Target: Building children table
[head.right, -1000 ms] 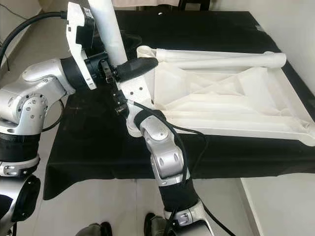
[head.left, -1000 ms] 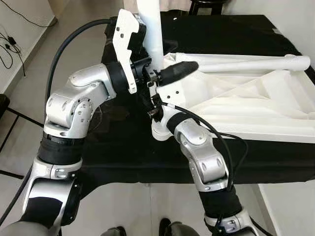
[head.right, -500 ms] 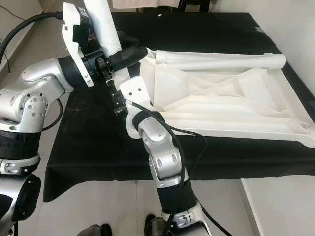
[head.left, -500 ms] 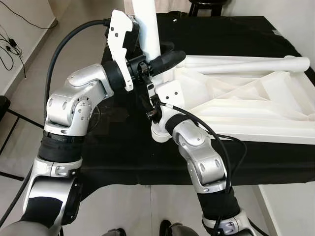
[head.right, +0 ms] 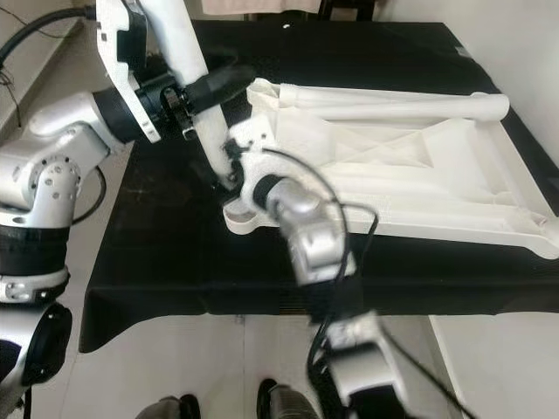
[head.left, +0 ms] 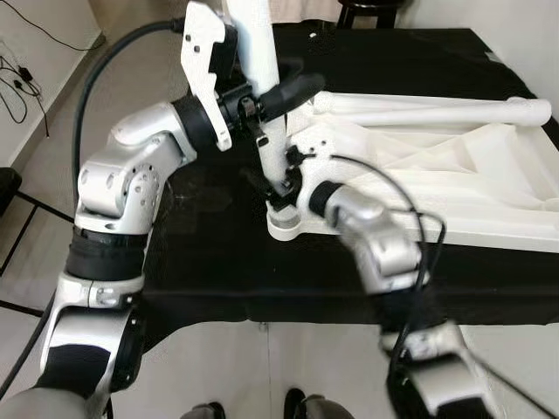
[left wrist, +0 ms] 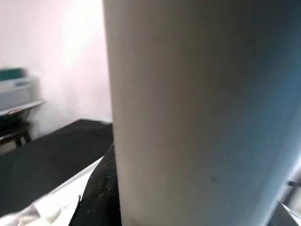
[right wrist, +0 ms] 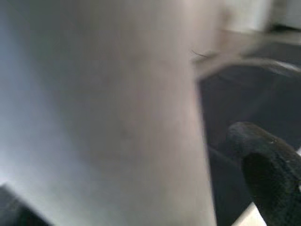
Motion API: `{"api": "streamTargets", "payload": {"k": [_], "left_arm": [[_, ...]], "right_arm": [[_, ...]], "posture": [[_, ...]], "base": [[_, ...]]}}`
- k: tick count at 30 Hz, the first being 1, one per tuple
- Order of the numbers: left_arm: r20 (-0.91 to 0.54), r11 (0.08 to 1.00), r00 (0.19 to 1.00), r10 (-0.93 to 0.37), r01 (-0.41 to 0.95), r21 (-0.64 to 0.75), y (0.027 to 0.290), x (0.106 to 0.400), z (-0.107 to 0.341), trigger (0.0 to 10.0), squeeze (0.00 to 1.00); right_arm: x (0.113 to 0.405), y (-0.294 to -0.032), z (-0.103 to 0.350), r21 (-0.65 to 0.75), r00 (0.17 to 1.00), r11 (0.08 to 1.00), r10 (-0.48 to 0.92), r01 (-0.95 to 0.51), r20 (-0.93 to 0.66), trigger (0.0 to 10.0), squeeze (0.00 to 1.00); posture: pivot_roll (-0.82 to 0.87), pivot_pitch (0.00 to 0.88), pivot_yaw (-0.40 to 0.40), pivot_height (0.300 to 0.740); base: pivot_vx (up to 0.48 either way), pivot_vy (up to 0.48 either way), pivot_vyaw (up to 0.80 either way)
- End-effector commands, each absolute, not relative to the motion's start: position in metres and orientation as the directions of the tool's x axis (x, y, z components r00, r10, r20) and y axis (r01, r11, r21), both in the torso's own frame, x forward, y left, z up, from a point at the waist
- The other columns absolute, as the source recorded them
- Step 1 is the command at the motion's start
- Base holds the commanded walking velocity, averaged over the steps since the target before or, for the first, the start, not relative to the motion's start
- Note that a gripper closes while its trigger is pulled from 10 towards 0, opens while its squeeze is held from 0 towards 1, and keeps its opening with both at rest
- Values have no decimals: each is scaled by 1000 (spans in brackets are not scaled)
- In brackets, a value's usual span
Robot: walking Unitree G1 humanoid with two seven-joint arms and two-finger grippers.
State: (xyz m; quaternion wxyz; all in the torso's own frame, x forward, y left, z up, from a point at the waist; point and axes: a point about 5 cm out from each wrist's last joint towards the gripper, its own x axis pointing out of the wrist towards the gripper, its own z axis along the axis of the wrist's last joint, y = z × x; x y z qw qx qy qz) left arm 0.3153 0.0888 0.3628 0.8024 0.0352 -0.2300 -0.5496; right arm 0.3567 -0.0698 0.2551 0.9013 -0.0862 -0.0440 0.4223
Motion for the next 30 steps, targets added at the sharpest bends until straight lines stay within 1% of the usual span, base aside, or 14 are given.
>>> {"api": "streamTargets", "payload": {"k": [1,2,4,6,7,9,14,15,16,17,18,20,23,30], "left_arm": [[250,107,23,-968,939,327,50,294,357,0,0],[244,96,14,-970,940,329,48,292,356,0,0],[244,96,14,-970,940,329,48,292,356,0,0],[245,89,8,-969,943,322,43,290,357,0,0],[245,89,8,-969,943,322,43,290,357,0,0],[259,92,11,-966,948,304,39,292,358,0,0],[247,41,-29,-969,960,277,36,294,357,0,0],[232,14,-51,-971,962,272,35,294,356,0,0],[232,14,-51,-971,962,272,35,294,356,0,0],[214,-16,-77,-974,962,273,34,293,356,0,0],[203,-34,-92,-975,961,274,34,292,355,0,0],[203,-34,-92,-975,961,274,34,292,355,0,0],[178,-77,-141,-974,943,325,22,270,363,0,0],[171,-87,-157,-973,929,360,16,257,367,0,0]], "right_arm": [[351,-44,266,-244,534,521,845,-818,18,10000,690],[350,-43,267,-252,489,475,872,-843,7,10000,0],[350,-43,267,-252,489,475,872,-843,7,10000,0],[350,-43,271,-285,379,359,925,-889,-16,10000,0],[350,-43,271,-285,379,359,925,-889,-16,10000,0],[350,-43,275,-297,312,291,950,-909,-25,10000,0],[351,-42,282,-261,262,252,965,-932,-1,10000,0],[351,-41,282,-253,234,225,972,-941,-5,2980,0],[351,-41,282,-253,234,225,972,-941,-5,2980,0],[349,-40,280,-254,180,167,983,-953,-25,0,0],[348,-40,279,-255,143,129,989,-958,-40,0,0],[348,-40,279,-255,143,129,989,-958,-40,0,0],[346,-35,270,-243,67,42,993,-969,-95,0,0],[349,-31,264,-241,82,52,990,-969,-112,0,0]], "posture": [[-216,183,-29,740],[-217,182,-27,740],[-217,182,-27,740],[-209,186,-27,740],[-209,186,-27,740],[-208,185,-30,740],[-205,187,-34,740],[-205,188,-34,740],[-205,188,-34,740],[-206,187,-36,740],[-206,187,-36,740],[-206,187,-36,740],[-213,184,-41,740],[-212,185,-41,740]], "base": [[0,0,0],[0,0,0],[0,0,0],[0,0,0],[0,0,0],[0,0,0],[0,0,0],[0,0,0],[0,0,0],[0,0,0],[0,0,0],[0,0,0],[0,0,0],[0,0,0]]}}
